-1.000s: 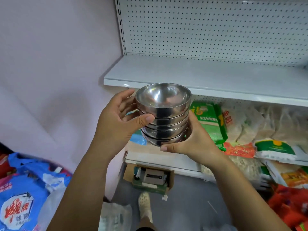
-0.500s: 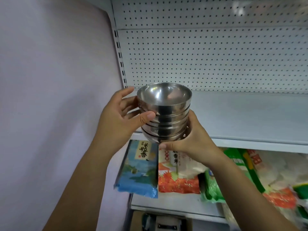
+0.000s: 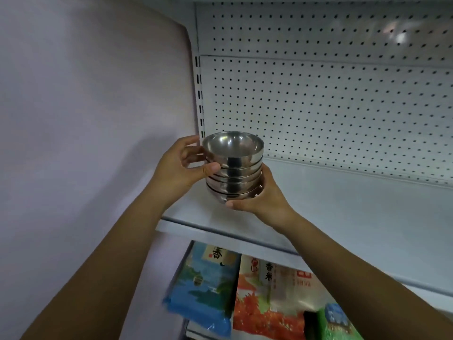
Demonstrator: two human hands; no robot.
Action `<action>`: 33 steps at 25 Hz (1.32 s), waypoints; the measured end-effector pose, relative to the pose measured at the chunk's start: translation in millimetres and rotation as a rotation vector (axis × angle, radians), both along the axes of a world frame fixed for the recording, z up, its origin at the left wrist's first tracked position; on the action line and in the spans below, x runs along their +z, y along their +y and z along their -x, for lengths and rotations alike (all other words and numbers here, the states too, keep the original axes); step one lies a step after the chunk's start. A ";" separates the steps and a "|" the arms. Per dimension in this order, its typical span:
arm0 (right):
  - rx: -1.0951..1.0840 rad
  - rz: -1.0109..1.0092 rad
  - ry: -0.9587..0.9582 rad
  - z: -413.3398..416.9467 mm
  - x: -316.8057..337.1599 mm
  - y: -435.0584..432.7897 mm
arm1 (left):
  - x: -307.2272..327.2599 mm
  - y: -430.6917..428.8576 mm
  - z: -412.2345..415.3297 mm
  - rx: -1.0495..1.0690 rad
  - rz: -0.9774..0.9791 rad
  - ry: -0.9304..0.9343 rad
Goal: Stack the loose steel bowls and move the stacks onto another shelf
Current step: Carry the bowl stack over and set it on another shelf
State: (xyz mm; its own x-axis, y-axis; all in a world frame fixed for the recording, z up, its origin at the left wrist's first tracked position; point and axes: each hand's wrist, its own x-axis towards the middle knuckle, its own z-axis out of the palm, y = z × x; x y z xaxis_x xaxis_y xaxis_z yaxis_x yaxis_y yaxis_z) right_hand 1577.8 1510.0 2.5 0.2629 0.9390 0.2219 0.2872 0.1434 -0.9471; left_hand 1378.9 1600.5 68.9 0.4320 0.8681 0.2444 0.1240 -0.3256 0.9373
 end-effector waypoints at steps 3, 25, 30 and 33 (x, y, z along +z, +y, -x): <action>0.045 -0.024 0.008 -17.3 -15.7 23.4 | -16.8 14.7 -11.5 0.032 -0.005 0.029; 0.121 -0.030 -0.162 -58.6 -58.4 113.8 | -75.1 41.1 -51.0 0.350 -0.170 0.248; 0.043 0.045 -0.132 -56.8 -49.5 129.8 | -111.4 46.4 -34.6 0.634 -0.206 0.647; -0.021 0.119 -0.159 -53.0 -47.3 150.7 | -133.4 47.4 -33.3 0.674 -0.127 0.738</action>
State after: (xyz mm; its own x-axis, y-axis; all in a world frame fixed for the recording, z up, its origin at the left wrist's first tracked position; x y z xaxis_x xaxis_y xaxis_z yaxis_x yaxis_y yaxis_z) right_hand 1630.8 1660.7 -44.7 0.2530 0.9557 0.1504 0.4364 0.0260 -0.8994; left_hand 1412.2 1647.9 -64.5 -0.0590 0.9733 0.2217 0.8548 -0.0655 0.5149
